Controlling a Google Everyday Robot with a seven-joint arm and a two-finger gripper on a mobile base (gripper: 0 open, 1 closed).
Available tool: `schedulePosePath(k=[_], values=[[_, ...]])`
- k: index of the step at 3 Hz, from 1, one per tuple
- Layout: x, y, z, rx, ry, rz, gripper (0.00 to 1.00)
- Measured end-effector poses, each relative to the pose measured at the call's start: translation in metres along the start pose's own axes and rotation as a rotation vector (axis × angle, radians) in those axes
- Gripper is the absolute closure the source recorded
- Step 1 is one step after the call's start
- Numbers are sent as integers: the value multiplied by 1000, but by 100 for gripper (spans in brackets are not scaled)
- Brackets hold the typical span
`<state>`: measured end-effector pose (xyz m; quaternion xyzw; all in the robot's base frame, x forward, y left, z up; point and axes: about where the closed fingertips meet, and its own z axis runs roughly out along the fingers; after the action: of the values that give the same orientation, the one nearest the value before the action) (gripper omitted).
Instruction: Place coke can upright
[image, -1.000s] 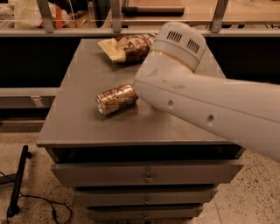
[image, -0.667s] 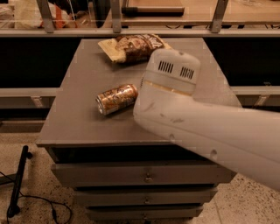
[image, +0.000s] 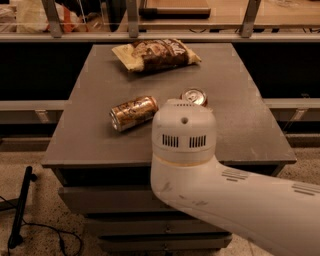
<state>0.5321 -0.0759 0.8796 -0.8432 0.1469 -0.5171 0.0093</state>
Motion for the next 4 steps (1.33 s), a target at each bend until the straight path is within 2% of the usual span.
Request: schedulePosePath(k=[1, 2, 4], values=[[1, 0, -1, -1, 1, 3, 100], [2, 0, -2, -1, 1, 3, 83], [2, 0, -2, -1, 1, 3, 35]])
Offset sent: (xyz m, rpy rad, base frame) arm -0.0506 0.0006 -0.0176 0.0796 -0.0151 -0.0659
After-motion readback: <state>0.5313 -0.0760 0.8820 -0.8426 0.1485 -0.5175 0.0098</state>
